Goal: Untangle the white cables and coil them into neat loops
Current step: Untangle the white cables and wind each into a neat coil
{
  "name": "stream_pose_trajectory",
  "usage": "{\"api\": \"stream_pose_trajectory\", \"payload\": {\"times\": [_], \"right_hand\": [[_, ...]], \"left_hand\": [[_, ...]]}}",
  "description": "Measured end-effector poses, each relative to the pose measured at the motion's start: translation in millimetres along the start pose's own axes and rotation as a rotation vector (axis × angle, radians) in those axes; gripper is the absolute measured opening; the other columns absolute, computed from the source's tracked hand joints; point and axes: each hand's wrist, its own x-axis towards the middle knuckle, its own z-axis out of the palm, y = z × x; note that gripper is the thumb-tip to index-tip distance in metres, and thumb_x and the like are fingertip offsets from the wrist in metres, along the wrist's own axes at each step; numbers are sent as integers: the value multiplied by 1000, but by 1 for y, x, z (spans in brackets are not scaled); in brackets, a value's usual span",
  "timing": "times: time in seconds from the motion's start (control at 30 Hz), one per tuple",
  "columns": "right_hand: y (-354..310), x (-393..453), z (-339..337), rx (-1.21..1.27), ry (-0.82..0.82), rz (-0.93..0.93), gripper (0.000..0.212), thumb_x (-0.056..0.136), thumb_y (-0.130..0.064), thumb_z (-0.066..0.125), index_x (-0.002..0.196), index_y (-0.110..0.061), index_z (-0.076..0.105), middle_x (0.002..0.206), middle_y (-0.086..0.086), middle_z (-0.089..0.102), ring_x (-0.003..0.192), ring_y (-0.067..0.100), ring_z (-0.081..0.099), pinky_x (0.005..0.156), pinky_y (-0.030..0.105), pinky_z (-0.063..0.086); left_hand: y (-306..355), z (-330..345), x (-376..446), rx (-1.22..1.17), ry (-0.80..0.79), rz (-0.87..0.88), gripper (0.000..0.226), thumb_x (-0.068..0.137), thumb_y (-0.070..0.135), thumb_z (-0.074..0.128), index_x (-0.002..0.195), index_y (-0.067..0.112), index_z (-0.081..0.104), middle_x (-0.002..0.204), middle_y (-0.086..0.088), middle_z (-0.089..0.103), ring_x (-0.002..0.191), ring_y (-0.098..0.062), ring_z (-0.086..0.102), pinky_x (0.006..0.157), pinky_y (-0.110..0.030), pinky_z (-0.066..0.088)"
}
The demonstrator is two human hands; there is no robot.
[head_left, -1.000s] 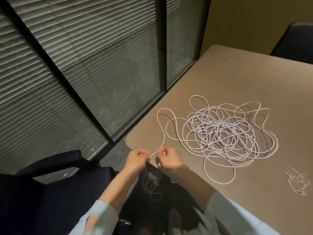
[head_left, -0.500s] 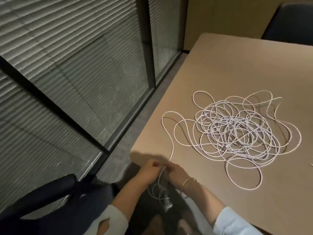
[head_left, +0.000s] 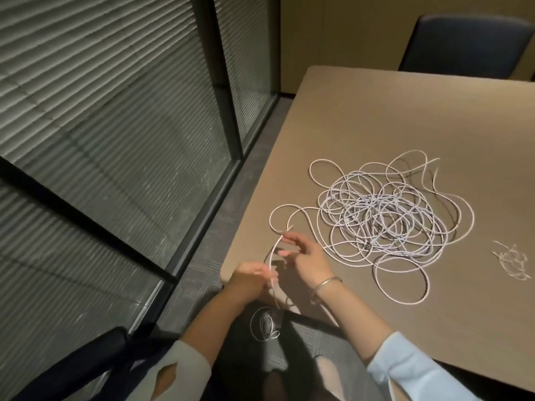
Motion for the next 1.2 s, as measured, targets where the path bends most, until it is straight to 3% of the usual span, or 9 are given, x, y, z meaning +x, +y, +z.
{"api": "stream_pose_trajectory", "payload": {"times": [0.17,0.27,0.37,0.5,0.63,0.77,0.9,1.03,1.2], "right_hand": [[0,-23,-7,-248,-155,40,35,82,17,52,108,-2,64,101,11,65,91,21,60,85,31,52],[4,-43,-8,-255,-313,84,20,86,9,61,102,-1,67,88,9,63,77,16,59,73,19,54],[-8,-46,-13,-303,-203,-75,8,92,-3,61,89,-4,68,77,10,62,61,6,57,60,11,46],[-49,-41,-21,-70,-74,-177,15,91,7,57,83,-6,61,66,12,62,54,12,60,59,25,55],[-93,-36,-29,212,15,-227,12,92,11,51,99,2,55,73,15,64,53,12,65,55,22,55],[-106,-35,-34,334,62,-260,17,92,8,55,108,2,55,83,18,64,64,13,67,56,19,56],[-85,-44,-40,-21,41,-179,39,86,10,58,123,-1,57,113,12,64,78,17,60,65,21,53],[-53,-62,-33,-266,-251,-85,20,86,6,63,104,-3,66,78,-2,62,63,7,56,58,15,47],[-60,-60,-30,-113,-190,-192,21,95,5,52,76,-2,57,60,10,56,47,9,53,54,18,47]], "left_hand": [[66,-15,-13,-149,-39,167,11,94,12,61,95,4,68,77,-6,72,66,-14,65,60,-20,52],[101,-20,-24,-227,-4,236,16,95,12,59,101,-1,67,82,-10,72,69,-16,68,69,-25,58],[118,-17,-31,-272,4,260,19,97,13,57,107,0,66,91,-11,73,80,-18,70,78,-28,59],[101,-14,-33,-187,-94,165,26,91,9,61,117,10,65,106,-8,73,101,-18,68,90,-29,54],[76,-5,-48,128,-207,168,21,91,3,59,106,15,69,104,-1,72,101,-13,64,73,-5,44],[81,-5,-53,174,-146,253,12,89,11,67,98,14,72,96,-1,75,98,-14,68,95,-25,47],[112,-10,-56,18,-77,346,17,90,4,64,106,3,69,96,-14,74,88,-20,71,79,-21,55],[142,-8,-59,-163,-49,393,15,92,1,62,105,0,67,90,-14,73,76,-16,70,69,-22,58],[154,-1,-67,-266,-41,430,11,91,3,62,100,4,69,93,-15,72,83,-17,69,80,-27,59]]}}
